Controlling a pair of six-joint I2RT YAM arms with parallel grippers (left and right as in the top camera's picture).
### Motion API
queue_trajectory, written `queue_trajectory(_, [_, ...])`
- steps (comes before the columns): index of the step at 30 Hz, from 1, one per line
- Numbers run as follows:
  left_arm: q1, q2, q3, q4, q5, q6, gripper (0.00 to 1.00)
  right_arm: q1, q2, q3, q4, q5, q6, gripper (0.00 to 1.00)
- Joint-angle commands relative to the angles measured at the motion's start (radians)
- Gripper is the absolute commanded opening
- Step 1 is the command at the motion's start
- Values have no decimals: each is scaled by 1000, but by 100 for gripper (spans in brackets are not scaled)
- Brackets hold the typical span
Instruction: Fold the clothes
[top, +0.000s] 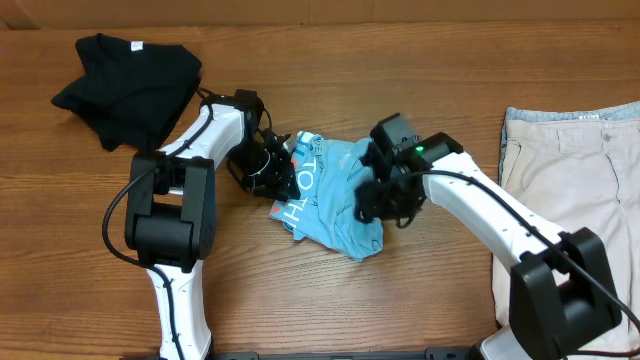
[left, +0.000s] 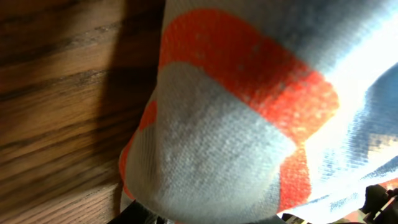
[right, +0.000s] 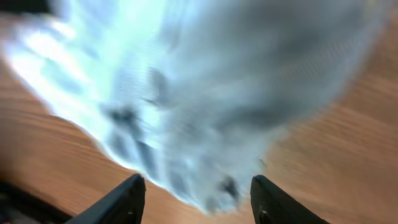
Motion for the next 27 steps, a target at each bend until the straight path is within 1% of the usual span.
queue_trajectory(1, [-13,43,-47,12,-52,-13,34,6,-9,25,60,-78,60,57])
queue_trajectory(3, [-13,43,-47,11,-51,-13,34,6,32,25,84,-77,150,56])
queue_trajectory(5, [-13,43,-47,7,-51,-13,34,6,62,25,80,-78,198,56])
queue_trajectory(7, [-13,43,-47,6,-51,-13,34,6,106,21,68,-82,271,51])
queue_trajectory(9, [-13,43,-47,6,-51,-13,34,6,141,19,66,-110,293,43])
queue_trajectory(10, [-13,43,-47,6,-51,-13,34,6,152,19,71,-128,293,42])
queue_trajectory(14, [-13,43,-47,6,-51,-13,35,16,167,19,94,-179,293,41])
queue_trajectory(15, [-13,43,-47,7,-51,-13,35,20,167,19,97,-178,293,36])
queue_trajectory(16, [-13,43,-47,7,-51,-14,34,24,167,19,96,-179,293,21])
queue_trajectory(17, [-13,43,-47,7,-51,-13,34,26,167,21,90,-185,291,13])
queue_trajectory(18, [-13,43,-47,7,-51,-13,35,26,165,24,73,-186,285,7])
queue_trajectory(19, [-13,43,-47,6,-51,-13,34,26,161,28,47,-185,277,4])
queue_trajectory(21, [-13,43,-47,4,-51,-13,35,19,148,40,-22,-170,249,4])
queue_trajectory(23, [-12,43,-47,4,-51,-13,34,6,128,56,-117,-100,247,4])
queue_trajectory(27, [-12,43,-47,4,-52,-13,35,-21,86,63,-256,3,247,4])
